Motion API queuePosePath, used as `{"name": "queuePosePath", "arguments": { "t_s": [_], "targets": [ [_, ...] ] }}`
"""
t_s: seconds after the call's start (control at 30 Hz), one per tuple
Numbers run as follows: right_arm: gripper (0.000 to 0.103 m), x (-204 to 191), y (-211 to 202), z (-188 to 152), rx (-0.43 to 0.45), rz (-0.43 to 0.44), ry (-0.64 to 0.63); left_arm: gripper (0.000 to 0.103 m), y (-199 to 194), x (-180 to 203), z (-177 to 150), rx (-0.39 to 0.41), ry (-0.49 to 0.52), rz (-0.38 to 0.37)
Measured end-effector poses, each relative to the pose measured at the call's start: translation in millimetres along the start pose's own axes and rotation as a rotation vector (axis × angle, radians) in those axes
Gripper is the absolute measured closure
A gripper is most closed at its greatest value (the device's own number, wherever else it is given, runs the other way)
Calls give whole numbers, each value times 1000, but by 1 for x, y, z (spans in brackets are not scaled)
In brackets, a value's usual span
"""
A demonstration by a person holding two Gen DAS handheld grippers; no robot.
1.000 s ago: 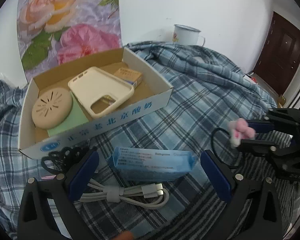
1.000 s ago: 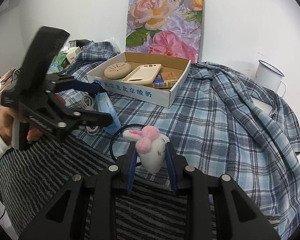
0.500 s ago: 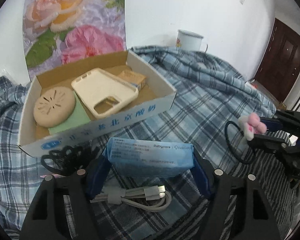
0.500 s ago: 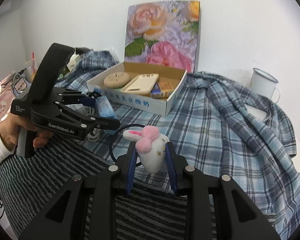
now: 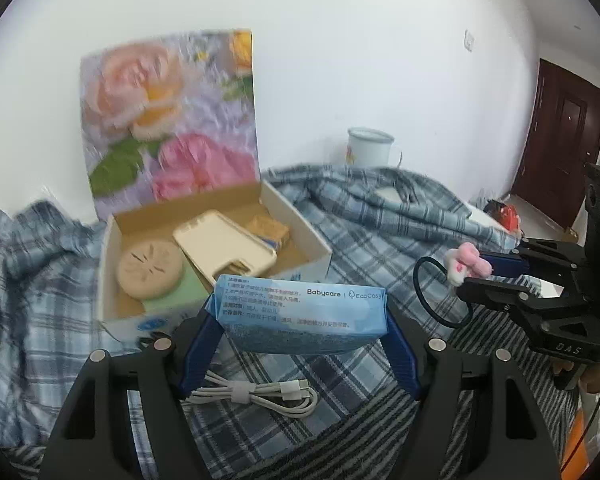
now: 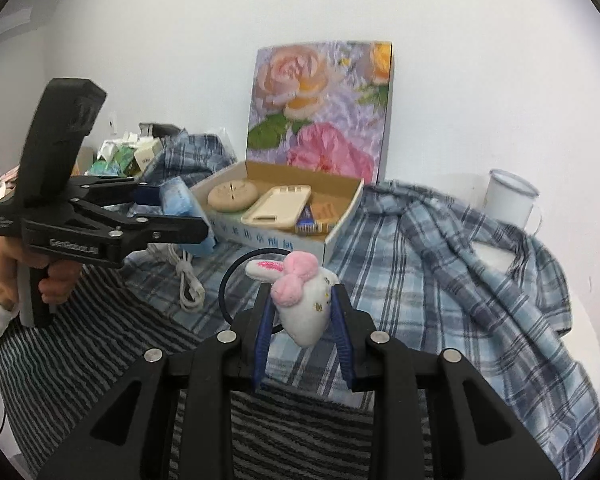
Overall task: Organize soft objects
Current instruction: 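Grasp the blue wipes pack with the left tool while the right tool holds the bunny, then lift the wipes pack with the left tool while the right tool carries the bunny over the box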
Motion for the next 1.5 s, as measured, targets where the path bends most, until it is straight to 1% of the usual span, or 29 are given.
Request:
{"name": "queuePosePath", "arguments": {
  "t_s": [0.17,0.3,0.5,0.63,0.77,0.97,1.13,1.2,1.37,1.5],
  "targets": [
    [76,-16,-19,23,71,7,-15,27,-41,-3,19,79,7,40],
    [76,-36,-37,45,132,18,-47,27,-69,-9,32,126,6,68],
    [76,-63,-62,81,219,49,-82,27,-99,-22,46,176,-12,93],
    [76,-73,-74,104,268,56,-93,27,-118,-35,56,216,-33,127],
    [76,-83,-89,132,336,70,-103,27,-135,-45,70,250,-52,154],
    [76,-98,-107,172,424,88,-121,27,-147,-57,87,289,-64,172],
    [76,-107,-112,199,483,119,-111,27,-151,-65,104,307,-65,195],
    [76,-112,-112,207,496,120,-124,27,-151,-68,113,317,-53,211],
    [76,-122,-109,225,522,122,-144,27,-148,-77,129,331,-57,225],
    [76,-122,-106,238,536,131,-138,27,-147,-85,140,351,-62,238]
  ]
}}
Point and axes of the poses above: each gripper's, at about its wrist camera, not at the fingertips, and y roughly the way its jaws point, x to its right, z to its top, the point moved 10 cm from there along y, roughly the way its jaws point, and after that the axes turned 9 degrees about y, right-handed, at the moved point
